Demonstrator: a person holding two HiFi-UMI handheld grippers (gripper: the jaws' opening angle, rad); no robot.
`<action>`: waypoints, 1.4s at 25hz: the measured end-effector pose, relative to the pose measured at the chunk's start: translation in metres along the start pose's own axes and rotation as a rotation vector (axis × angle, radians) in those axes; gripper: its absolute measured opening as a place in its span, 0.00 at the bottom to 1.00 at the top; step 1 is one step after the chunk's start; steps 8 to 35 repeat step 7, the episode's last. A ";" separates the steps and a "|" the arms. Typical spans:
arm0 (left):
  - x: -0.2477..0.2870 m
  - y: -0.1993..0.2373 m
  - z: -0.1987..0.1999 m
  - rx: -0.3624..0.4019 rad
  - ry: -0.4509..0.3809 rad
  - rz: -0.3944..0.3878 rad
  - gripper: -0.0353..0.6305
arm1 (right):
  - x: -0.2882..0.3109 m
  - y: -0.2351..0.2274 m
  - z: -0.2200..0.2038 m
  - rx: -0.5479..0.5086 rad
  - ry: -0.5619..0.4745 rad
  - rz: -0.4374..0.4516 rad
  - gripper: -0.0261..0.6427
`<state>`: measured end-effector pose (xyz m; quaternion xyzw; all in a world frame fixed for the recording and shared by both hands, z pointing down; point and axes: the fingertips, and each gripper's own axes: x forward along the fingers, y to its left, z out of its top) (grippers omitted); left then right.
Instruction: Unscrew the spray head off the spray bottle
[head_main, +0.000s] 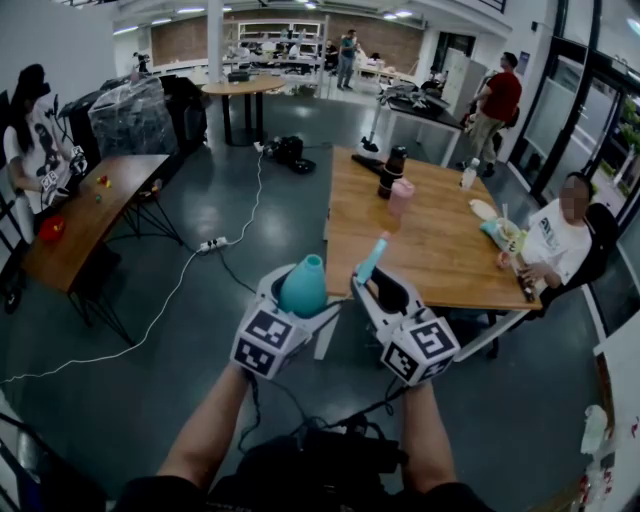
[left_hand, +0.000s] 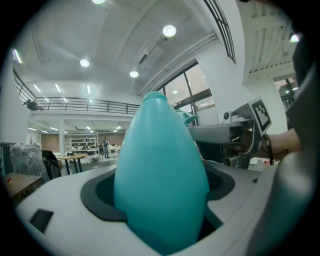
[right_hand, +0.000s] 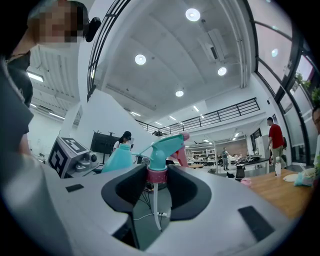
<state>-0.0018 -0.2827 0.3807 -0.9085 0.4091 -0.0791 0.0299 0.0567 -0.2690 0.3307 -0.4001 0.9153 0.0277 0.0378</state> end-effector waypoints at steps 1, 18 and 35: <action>0.001 0.000 -0.001 0.001 0.000 0.000 0.70 | 0.000 -0.001 -0.001 0.001 -0.001 -0.002 0.24; -0.001 0.001 0.002 0.003 0.004 0.001 0.70 | 0.000 0.001 0.002 -0.001 -0.002 0.002 0.24; -0.001 0.001 0.002 0.003 0.004 0.001 0.70 | 0.000 0.001 0.002 -0.001 -0.002 0.002 0.24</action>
